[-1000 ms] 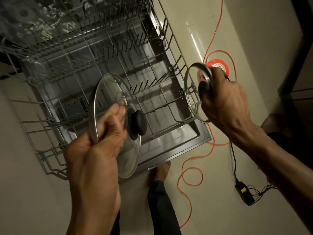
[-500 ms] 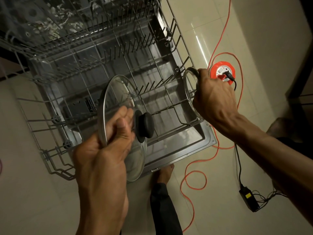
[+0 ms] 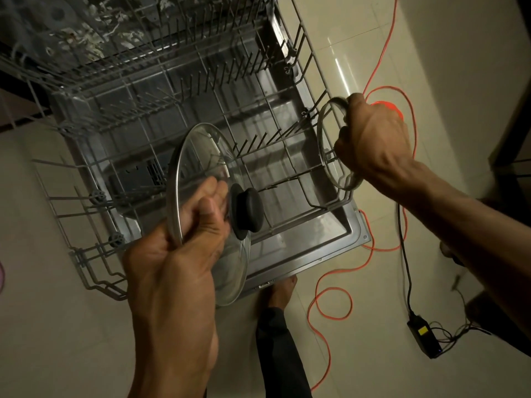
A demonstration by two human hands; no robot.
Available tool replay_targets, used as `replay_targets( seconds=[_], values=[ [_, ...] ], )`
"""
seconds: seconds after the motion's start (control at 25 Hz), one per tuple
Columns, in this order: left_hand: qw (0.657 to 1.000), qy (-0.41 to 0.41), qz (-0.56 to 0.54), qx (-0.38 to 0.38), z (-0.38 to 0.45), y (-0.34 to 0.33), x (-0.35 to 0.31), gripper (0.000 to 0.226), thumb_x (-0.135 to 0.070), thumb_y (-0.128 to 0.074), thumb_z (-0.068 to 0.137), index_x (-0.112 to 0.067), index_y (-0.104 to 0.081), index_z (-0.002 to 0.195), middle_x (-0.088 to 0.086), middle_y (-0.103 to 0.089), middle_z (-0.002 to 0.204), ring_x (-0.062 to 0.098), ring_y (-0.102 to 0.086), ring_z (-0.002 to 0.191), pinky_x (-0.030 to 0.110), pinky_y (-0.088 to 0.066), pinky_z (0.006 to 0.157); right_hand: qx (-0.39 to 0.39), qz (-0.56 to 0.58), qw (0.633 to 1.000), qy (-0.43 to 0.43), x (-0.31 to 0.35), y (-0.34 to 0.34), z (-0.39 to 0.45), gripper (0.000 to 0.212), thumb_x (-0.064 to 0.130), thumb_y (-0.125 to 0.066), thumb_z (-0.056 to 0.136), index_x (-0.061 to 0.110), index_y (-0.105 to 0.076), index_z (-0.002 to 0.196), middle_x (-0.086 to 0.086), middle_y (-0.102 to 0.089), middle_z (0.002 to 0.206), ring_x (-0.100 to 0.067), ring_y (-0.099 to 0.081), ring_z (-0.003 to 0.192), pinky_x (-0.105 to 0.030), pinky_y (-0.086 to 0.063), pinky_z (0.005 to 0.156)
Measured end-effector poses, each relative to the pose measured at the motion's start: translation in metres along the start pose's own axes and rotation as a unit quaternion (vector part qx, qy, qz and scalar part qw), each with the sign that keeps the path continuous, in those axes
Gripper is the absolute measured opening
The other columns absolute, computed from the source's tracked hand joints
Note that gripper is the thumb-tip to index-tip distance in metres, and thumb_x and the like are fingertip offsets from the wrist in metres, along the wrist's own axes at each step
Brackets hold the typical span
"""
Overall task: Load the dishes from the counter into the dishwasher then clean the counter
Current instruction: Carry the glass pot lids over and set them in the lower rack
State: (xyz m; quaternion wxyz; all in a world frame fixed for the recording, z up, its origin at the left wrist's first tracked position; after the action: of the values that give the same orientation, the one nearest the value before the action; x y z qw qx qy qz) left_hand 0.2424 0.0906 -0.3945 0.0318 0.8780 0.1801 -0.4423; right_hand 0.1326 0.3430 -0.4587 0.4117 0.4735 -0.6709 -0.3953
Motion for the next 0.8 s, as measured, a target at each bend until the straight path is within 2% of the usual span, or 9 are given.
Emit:
replay_targets(
  seconds=[0.16, 0.4, 0.56, 0.72, 0.8],
  values=[
    [1.0, -0.002, 0.009, 0.001, -0.003, -0.001, 0.002, 0.034, -0.024, -0.056, 0.08, -0.018, -0.068, 0.111, -0.004, -0.072, 0.115, 0.008, -0.066, 0.11, 0.018, -0.049, 0.093, 0.001, -0.007, 1.0, 0.009, 0.004, 0.004, 0.02, 0.032, 0.01, -0.057, 0.09, 0.0, -0.051, 0.119, -0.011, -0.052, 0.087, -0.027, -0.052, 0.077, -0.04, -0.048, 0.071],
    [1.0, -0.003, 0.017, 0.005, -0.004, -0.002, 0.006, 0.037, -0.025, -0.056, 0.078, -0.017, -0.067, 0.112, -0.003, -0.072, 0.115, 0.009, -0.066, 0.109, 0.018, -0.05, 0.09, 0.042, -0.058, 0.996, 0.055, 0.03, -0.002, 0.038, 0.029, 0.01, -0.056, 0.093, 0.003, -0.054, 0.12, 0.002, -0.035, 0.068, -0.011, -0.035, 0.056, -0.023, -0.026, 0.048],
    [1.0, -0.01, 0.02, 0.007, -0.005, 0.001, 0.002, 0.037, -0.026, -0.056, 0.075, -0.018, -0.068, 0.109, -0.004, -0.072, 0.114, 0.01, -0.067, 0.108, 0.017, -0.051, 0.088, 0.066, -0.053, 0.995, 0.046, 0.032, -0.005, 0.044, 0.036, 0.011, -0.059, 0.093, 0.006, -0.053, 0.128, 0.003, -0.034, 0.069, -0.01, -0.036, 0.057, -0.022, -0.026, 0.048],
    [0.999, -0.028, 0.026, 0.02, -0.005, 0.003, -0.003, 0.038, -0.026, -0.056, 0.074, -0.017, -0.068, 0.109, -0.002, -0.072, 0.114, 0.012, -0.067, 0.108, 0.018, -0.051, 0.088, 0.059, -0.032, 0.997, 0.025, 0.027, -0.004, 0.049, 0.027, 0.013, -0.062, 0.092, 0.004, -0.057, 0.117, 0.003, -0.036, 0.069, -0.01, -0.037, 0.056, -0.021, -0.028, 0.048],
    [0.998, -0.032, 0.035, 0.029, -0.002, 0.006, -0.001, 0.038, -0.025, -0.057, 0.075, -0.017, -0.069, 0.11, -0.002, -0.073, 0.113, 0.012, -0.067, 0.108, 0.019, -0.052, 0.089, 0.059, -0.042, 0.997, 0.029, 0.032, -0.006, 0.052, 0.028, 0.012, -0.062, 0.091, 0.005, -0.057, 0.118, 0.003, -0.037, 0.069, -0.01, -0.037, 0.056, -0.022, -0.027, 0.047]
  ],
)
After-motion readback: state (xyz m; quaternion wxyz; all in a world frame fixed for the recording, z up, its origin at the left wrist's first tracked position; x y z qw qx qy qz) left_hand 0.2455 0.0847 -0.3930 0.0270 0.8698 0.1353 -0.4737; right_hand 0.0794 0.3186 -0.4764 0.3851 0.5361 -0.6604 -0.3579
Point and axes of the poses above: each hand's wrist, its own z-axis towards the middle knuckle, its own y-axis out of the back of the hand, x = y × z, the point moved 10 cm from there along z, towards the middle knuckle
